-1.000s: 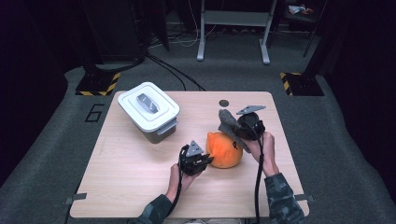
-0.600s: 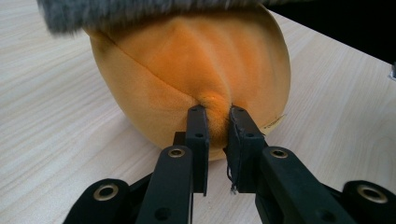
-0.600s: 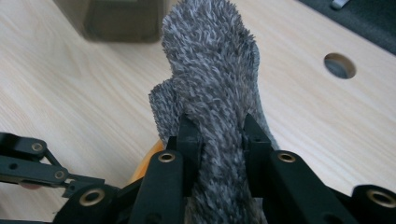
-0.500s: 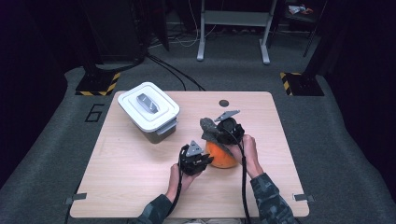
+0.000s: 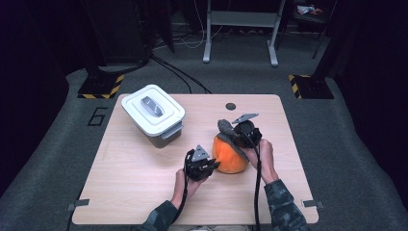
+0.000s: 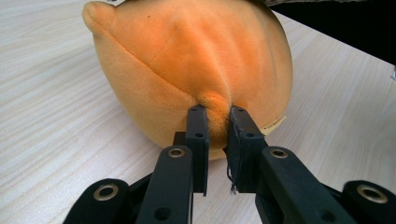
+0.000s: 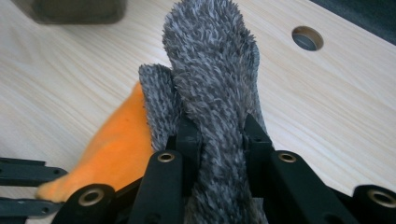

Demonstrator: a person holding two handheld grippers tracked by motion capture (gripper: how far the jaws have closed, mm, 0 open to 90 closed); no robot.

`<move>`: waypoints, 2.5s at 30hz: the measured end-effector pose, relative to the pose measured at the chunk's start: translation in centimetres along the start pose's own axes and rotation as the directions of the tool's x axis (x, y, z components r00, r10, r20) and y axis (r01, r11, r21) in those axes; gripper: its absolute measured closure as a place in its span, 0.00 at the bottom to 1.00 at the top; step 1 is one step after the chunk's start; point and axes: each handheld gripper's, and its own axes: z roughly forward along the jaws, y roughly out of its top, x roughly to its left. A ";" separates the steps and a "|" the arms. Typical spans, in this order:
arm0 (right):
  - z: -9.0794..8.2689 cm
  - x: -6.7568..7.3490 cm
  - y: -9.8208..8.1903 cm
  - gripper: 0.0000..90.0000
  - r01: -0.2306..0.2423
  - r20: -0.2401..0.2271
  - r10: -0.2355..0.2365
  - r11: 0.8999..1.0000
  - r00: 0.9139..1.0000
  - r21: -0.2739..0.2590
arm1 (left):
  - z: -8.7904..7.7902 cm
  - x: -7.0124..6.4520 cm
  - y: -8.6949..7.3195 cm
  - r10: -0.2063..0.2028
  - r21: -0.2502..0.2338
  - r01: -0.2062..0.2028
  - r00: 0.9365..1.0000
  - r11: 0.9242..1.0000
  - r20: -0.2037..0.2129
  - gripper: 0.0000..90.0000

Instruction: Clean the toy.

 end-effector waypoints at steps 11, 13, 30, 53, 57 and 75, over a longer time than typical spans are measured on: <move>0.0 -2.5 -1.9 0.82 -0.089 0.028 0.088 0.996 0.996 0.020 | 0.0 0.1 0.0 -0.003 0.005 0.003 1.000 1.000 0.005 0.88; 0.1 -2.9 -2.3 0.82 -0.106 0.034 0.105 0.994 0.994 0.029 | 0.0 0.1 0.0 -0.002 0.004 0.002 1.000 1.000 0.005 0.88; 1.9 -5.6 -5.9 0.82 -0.212 0.075 0.204 0.969 0.976 0.128 | 0.0 0.2 0.1 -0.003 0.002 0.003 1.000 1.000 0.001 0.88; -3.3 1.2 0.0 0.82 -0.033 -0.053 0.028 0.996 0.998 -0.087 | 0.0 -0.1 0.7 -0.005 -0.017 0.005 1.000 1.000 -0.004 0.88; -2.2 2.7 0.0 0.81 0.015 -0.077 -0.020 0.997 0.997 -0.070 | 0.0 0.0 0.7 -0.011 -0.018 0.011 1.000 1.000 -0.001 0.88; -1.7 2.8 -1.5 0.81 0.048 -0.027 -0.049 0.997 0.998 -0.053 | 0.1 0.0 0.6 -0.019 -0.014 0.019 1.000 1.000 0.005 0.88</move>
